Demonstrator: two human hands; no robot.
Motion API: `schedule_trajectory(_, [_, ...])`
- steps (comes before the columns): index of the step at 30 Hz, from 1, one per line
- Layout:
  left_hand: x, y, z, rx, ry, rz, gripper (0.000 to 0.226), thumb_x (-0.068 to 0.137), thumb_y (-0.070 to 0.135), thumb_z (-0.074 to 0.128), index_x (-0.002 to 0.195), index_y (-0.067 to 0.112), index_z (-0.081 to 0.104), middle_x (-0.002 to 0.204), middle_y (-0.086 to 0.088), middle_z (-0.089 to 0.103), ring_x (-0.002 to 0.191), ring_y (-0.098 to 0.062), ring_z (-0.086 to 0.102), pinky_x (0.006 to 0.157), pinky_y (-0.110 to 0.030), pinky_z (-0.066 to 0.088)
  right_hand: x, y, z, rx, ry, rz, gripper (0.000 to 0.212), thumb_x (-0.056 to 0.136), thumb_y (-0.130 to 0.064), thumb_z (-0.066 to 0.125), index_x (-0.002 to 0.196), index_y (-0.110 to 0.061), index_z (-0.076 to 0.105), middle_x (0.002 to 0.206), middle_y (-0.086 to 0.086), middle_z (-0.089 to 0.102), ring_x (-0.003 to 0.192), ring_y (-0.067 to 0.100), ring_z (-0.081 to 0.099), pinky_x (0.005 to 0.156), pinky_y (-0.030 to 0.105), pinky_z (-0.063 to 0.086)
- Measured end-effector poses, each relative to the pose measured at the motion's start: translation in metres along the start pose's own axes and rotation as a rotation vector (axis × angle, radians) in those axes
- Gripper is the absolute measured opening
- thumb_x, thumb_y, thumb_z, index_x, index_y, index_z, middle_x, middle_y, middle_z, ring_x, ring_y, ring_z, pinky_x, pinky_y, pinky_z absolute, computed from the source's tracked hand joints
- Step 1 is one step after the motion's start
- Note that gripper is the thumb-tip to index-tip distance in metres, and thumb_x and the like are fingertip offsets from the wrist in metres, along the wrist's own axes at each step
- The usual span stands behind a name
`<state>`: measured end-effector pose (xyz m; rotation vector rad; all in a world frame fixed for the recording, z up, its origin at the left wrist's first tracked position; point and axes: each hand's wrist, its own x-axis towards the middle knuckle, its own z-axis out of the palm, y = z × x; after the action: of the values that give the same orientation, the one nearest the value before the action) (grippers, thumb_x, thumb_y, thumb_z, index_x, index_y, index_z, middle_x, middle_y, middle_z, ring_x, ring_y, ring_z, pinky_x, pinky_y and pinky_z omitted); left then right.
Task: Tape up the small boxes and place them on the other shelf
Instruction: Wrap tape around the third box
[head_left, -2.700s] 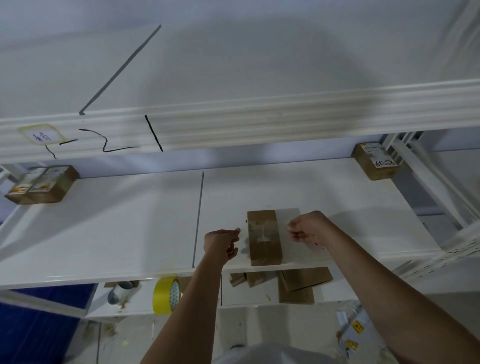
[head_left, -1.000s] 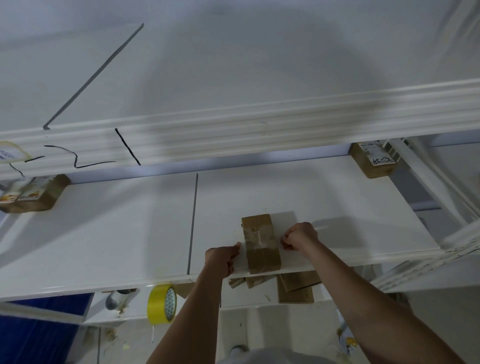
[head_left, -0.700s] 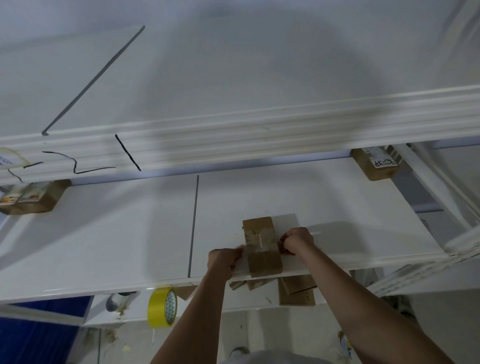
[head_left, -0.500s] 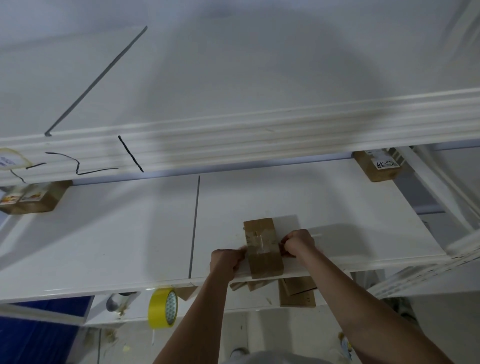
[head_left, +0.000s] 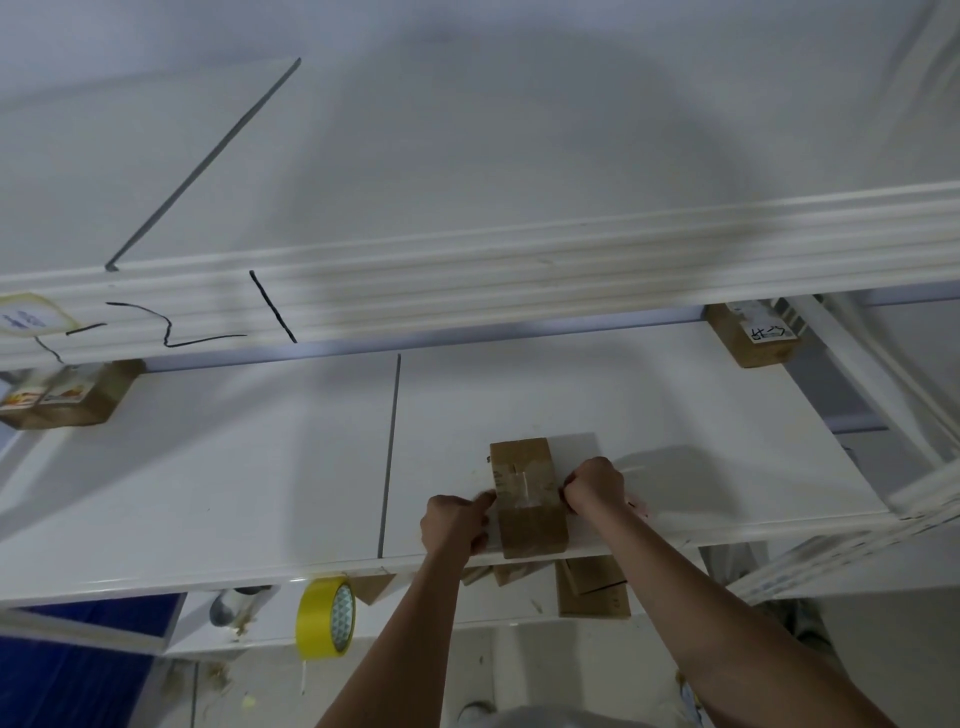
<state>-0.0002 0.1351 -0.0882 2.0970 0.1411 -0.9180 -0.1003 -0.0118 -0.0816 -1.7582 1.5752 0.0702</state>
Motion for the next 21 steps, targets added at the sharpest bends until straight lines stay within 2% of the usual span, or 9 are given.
schedule_trajectory(2, [-0.002,-0.001,0.000,0.000,0.026,0.023,0.032,0.082,0.036,0.081,0.080,0.005,0.073,0.072,-0.009,0.073,0.057,-0.020,0.066,0.064,-0.032,0.063,-0.005,-0.002,-0.003,-0.023,0.014,-0.022,0.016,0.089,-0.001,0.066,0.078,-0.007,0.057,0.083,0.008,0.061,0.077,0.023,0.058,0.056,0.026,0.044])
schedule_trajectory(4, [-0.003,-0.001,0.000,-0.044,0.064,0.054,0.021,0.085,0.026,0.080,0.084,0.006,0.075,0.073,-0.009,0.073,0.059,-0.019,0.066,0.065,-0.031,0.062,-0.007,0.000,-0.005,-0.021,0.053,-0.047,0.003,0.091,0.000,0.063,0.093,-0.002,0.065,0.094,0.013,0.067,0.087,0.027,0.066,0.063,0.028,0.045])
schedule_trajectory(6, [-0.004,0.002,-0.001,-0.084,0.099,0.095,0.015,0.086,0.020,0.078,0.088,0.006,0.076,0.074,-0.007,0.073,0.062,-0.019,0.069,0.069,-0.033,0.063,-0.010,0.000,-0.006,-0.002,0.083,-0.076,0.009,0.093,-0.001,0.061,0.101,0.001,0.065,0.098,0.015,0.069,0.094,0.030,0.068,0.064,0.029,0.045])
schedule_trajectory(7, [-0.004,0.005,-0.001,-0.107,0.108,0.115,0.014,0.086,0.019,0.077,0.088,0.006,0.076,0.073,-0.006,0.073,0.063,-0.020,0.070,0.071,-0.035,0.063,-0.013,0.000,-0.008,0.004,0.088,-0.098,0.007,0.094,-0.002,0.060,0.098,0.001,0.065,0.092,0.013,0.068,0.091,0.029,0.068,0.062,0.028,0.044])
schedule_trajectory(9, [-0.007,0.013,0.001,-0.150,0.110,0.140,0.014,0.086,0.020,0.078,0.085,0.007,0.076,0.073,-0.005,0.074,0.065,-0.020,0.072,0.070,-0.036,0.064,-0.020,-0.004,-0.008,0.000,0.109,-0.147,0.010,0.096,-0.004,0.059,0.087,-0.003,0.063,0.073,0.005,0.059,0.070,0.021,0.062,0.051,0.023,0.039])
schedule_trajectory(11, [-0.009,0.019,0.005,-0.128,0.106,0.157,0.016,0.085,0.021,0.079,0.081,0.007,0.076,0.072,-0.006,0.074,0.065,-0.021,0.073,0.070,-0.037,0.064,-0.028,-0.009,-0.007,-0.006,0.106,-0.175,0.012,0.096,-0.004,0.058,0.086,-0.003,0.063,0.069,0.003,0.055,0.059,0.013,0.053,0.044,0.020,0.033])
schedule_trajectory(14, [-0.011,0.023,0.012,-0.006,0.132,0.176,0.020,0.084,0.016,0.078,0.069,0.006,0.072,0.069,-0.009,0.073,0.065,-0.022,0.073,0.071,-0.039,0.064,-0.037,-0.016,-0.006,-0.036,0.061,-0.183,0.006,0.096,-0.002,0.057,0.100,-0.002,0.063,0.093,0.010,0.067,0.077,0.020,0.063,0.055,0.021,0.042])
schedule_trajectory(17, [-0.010,0.026,0.016,0.139,0.138,0.203,0.013,0.084,0.010,0.075,0.075,0.001,0.070,0.072,-0.011,0.071,0.068,-0.025,0.073,0.069,-0.037,0.063,-0.042,-0.026,-0.008,-0.088,0.014,-0.167,0.019,0.096,0.000,0.056,0.115,0.000,0.059,0.114,0.014,0.066,0.105,0.027,0.065,0.072,0.025,0.045])
schedule_trajectory(21, [-0.012,0.035,0.017,0.266,0.112,0.232,0.021,0.086,0.008,0.069,0.070,0.008,0.055,0.073,-0.009,0.065,0.071,-0.024,0.071,0.062,-0.029,0.058,-0.041,-0.034,-0.008,-0.127,-0.013,-0.144,0.025,0.098,-0.003,0.055,0.122,0.001,0.057,0.125,0.016,0.063,0.113,0.029,0.063,0.080,0.026,0.049])
